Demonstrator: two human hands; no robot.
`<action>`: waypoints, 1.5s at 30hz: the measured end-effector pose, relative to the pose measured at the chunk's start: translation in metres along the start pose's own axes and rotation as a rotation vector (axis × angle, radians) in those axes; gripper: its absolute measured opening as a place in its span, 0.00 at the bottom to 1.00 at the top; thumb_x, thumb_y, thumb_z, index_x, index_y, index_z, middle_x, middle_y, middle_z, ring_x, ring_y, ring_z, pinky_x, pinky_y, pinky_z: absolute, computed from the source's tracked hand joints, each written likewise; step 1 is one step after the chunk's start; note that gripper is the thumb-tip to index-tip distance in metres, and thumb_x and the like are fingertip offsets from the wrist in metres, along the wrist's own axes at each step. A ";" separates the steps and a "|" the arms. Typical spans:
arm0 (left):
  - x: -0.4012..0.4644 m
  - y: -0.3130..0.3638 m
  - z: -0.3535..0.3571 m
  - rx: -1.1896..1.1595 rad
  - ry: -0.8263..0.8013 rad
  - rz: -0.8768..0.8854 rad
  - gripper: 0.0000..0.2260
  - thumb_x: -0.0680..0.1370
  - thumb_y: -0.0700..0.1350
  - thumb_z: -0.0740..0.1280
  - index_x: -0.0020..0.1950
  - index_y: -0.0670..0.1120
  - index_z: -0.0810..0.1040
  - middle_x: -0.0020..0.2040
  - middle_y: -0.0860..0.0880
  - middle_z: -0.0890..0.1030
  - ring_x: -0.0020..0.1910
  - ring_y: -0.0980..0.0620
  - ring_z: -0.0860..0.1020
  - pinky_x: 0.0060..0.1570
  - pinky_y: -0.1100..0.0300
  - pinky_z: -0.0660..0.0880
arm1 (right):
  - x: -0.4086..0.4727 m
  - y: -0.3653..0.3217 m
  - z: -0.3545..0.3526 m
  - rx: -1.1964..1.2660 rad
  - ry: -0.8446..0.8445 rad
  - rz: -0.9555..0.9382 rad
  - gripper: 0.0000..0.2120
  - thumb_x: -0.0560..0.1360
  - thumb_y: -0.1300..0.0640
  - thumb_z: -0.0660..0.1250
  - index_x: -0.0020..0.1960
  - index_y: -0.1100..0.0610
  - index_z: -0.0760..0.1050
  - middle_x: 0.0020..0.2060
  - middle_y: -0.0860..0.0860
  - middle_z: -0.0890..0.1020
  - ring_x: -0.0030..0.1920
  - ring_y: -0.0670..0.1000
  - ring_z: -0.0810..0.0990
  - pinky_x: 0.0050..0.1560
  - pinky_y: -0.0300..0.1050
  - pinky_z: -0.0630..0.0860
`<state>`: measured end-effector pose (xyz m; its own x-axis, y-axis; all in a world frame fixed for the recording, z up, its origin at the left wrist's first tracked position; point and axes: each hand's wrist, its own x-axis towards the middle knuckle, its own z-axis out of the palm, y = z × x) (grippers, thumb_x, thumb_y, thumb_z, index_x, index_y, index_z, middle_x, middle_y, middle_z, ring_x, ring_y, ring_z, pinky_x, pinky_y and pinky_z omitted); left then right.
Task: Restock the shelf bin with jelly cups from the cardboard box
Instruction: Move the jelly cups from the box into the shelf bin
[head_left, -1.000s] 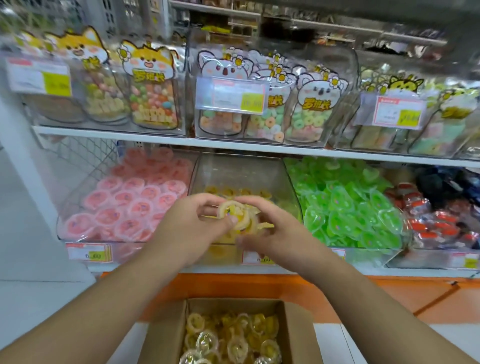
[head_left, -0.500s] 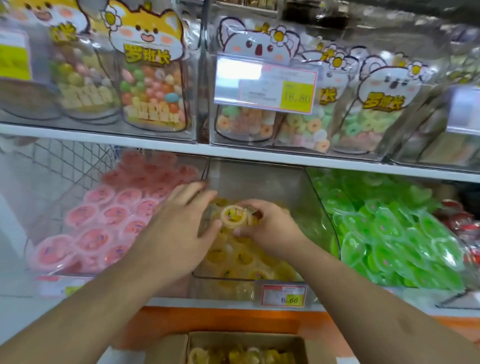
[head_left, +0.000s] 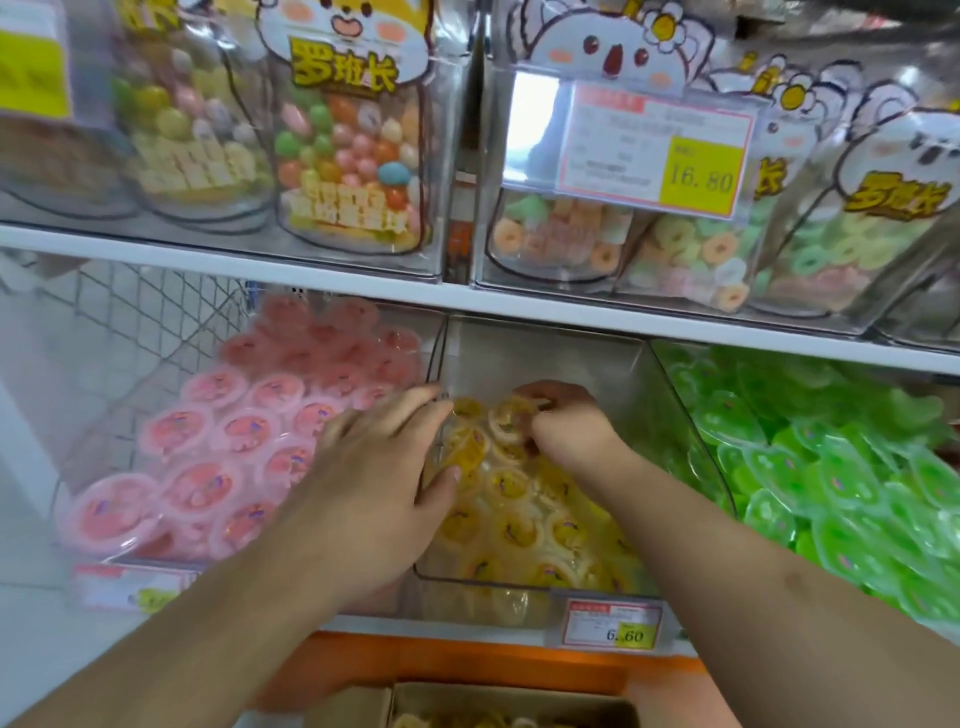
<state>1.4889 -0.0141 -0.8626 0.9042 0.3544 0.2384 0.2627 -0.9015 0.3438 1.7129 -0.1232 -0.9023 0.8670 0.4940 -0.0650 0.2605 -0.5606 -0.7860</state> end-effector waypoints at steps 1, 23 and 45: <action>0.000 0.000 0.000 -0.003 0.005 0.001 0.28 0.84 0.60 0.56 0.83 0.58 0.55 0.82 0.64 0.52 0.79 0.62 0.50 0.78 0.58 0.42 | 0.006 -0.002 0.005 0.019 0.030 0.013 0.11 0.73 0.62 0.73 0.53 0.51 0.82 0.45 0.55 0.87 0.40 0.59 0.87 0.46 0.55 0.86; -0.001 0.002 -0.005 0.017 -0.023 0.005 0.27 0.84 0.62 0.51 0.83 0.58 0.55 0.82 0.65 0.50 0.79 0.65 0.45 0.77 0.56 0.44 | 0.011 -0.013 0.030 -0.094 0.156 -0.102 0.11 0.76 0.44 0.73 0.54 0.49 0.81 0.45 0.43 0.81 0.47 0.49 0.81 0.47 0.41 0.74; -0.001 0.003 -0.005 0.016 -0.044 0.006 0.27 0.84 0.60 0.57 0.82 0.56 0.58 0.82 0.62 0.54 0.81 0.60 0.51 0.78 0.51 0.49 | -0.040 -0.003 0.003 -0.106 -0.288 -0.205 0.19 0.63 0.51 0.87 0.50 0.47 0.84 0.35 0.49 0.81 0.34 0.46 0.77 0.41 0.45 0.80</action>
<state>1.4868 -0.0159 -0.8574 0.9197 0.3379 0.1999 0.2621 -0.9075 0.3282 1.6764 -0.1392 -0.8996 0.6411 0.7615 -0.0954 0.4716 -0.4890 -0.7338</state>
